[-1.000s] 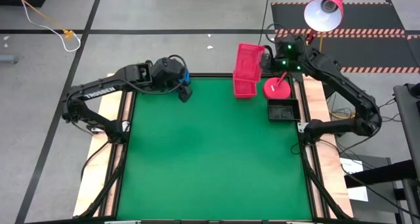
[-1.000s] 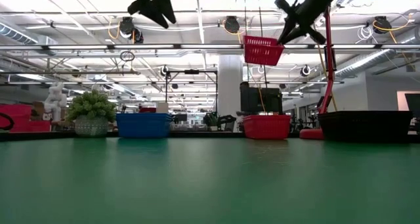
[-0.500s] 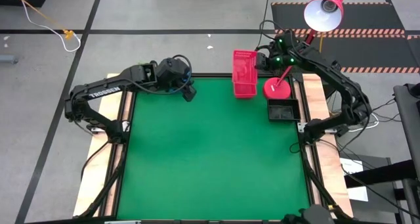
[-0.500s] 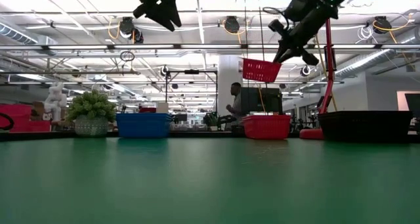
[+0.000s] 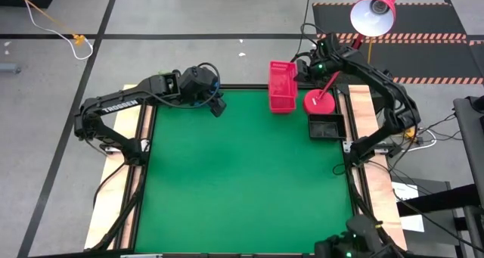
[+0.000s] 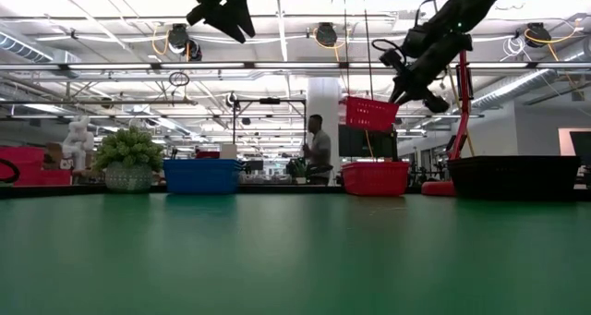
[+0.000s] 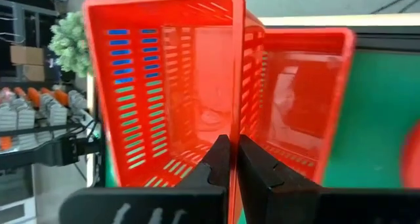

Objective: Stack baskets by color
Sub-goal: Stack the bottom red bin on top of the stacked red bin

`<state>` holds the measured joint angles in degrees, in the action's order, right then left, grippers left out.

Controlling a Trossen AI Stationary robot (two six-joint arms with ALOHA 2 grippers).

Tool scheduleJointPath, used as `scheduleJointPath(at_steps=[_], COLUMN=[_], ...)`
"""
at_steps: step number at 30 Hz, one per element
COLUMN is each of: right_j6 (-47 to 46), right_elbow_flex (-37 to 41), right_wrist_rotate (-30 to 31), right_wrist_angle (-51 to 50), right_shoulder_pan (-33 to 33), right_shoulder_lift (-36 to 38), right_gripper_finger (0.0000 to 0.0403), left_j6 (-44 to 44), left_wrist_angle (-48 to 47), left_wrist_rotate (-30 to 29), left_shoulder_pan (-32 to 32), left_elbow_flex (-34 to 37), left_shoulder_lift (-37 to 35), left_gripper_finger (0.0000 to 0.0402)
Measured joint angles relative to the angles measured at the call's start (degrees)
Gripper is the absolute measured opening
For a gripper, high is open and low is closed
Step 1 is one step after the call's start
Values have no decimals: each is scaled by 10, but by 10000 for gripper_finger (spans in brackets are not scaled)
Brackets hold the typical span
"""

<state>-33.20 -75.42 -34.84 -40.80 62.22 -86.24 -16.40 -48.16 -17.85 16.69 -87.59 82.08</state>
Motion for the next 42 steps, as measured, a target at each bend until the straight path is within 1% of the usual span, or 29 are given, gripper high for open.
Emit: scheduleJointPath(at_steps=[6, 11, 35, 42], right_j6=[31, 43, 64, 68], right_elbow_flex=[0, 0, 0, 0], right_wrist_rotate=[0, 0, 1, 2], right_wrist_angle=[-27, -32, -27, -27], right_shoulder_pan=[20, 27, 22, 20], right_shoulder_lift=[-9, -9, -87, -96], right_gripper_finger=[4, 4, 4, 4], left_j6=[0, 2, 2, 2], left_wrist_angle=[1, 3, 5, 5], left_wrist_rotate=[0, 0, 0, 0], left_shoulder_pan=[0, 0, 0, 0], left_elbow_flex=[0, 0, 0, 0], left_shoulder_lift=[0, 0, 0, 0], left_gripper_finger=[150, 150, 150, 150])
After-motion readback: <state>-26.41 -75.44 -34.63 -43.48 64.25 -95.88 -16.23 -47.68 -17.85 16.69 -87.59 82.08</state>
